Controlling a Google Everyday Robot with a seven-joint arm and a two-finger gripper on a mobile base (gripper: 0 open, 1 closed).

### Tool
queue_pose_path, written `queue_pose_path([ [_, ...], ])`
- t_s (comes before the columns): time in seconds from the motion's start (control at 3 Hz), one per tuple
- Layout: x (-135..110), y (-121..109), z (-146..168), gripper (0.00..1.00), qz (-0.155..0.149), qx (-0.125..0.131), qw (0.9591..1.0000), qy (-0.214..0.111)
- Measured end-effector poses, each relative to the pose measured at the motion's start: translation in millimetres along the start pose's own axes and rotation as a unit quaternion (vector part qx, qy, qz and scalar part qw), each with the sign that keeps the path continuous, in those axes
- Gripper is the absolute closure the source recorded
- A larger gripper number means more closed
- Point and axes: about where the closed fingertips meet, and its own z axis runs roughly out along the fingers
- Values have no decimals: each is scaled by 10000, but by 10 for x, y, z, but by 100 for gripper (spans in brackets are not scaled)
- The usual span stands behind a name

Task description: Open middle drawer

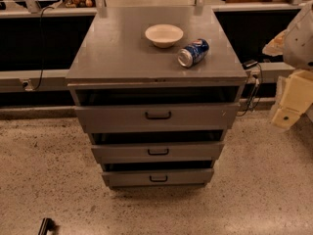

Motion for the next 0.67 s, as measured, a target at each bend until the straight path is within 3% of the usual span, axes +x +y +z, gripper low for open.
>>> queue_pose_path([
  [0.33, -10, -19, 33, 0, 7, 69, 10000, -13],
  [0.67, 46, -56, 392, 0, 50, 160, 9999, -3],
])
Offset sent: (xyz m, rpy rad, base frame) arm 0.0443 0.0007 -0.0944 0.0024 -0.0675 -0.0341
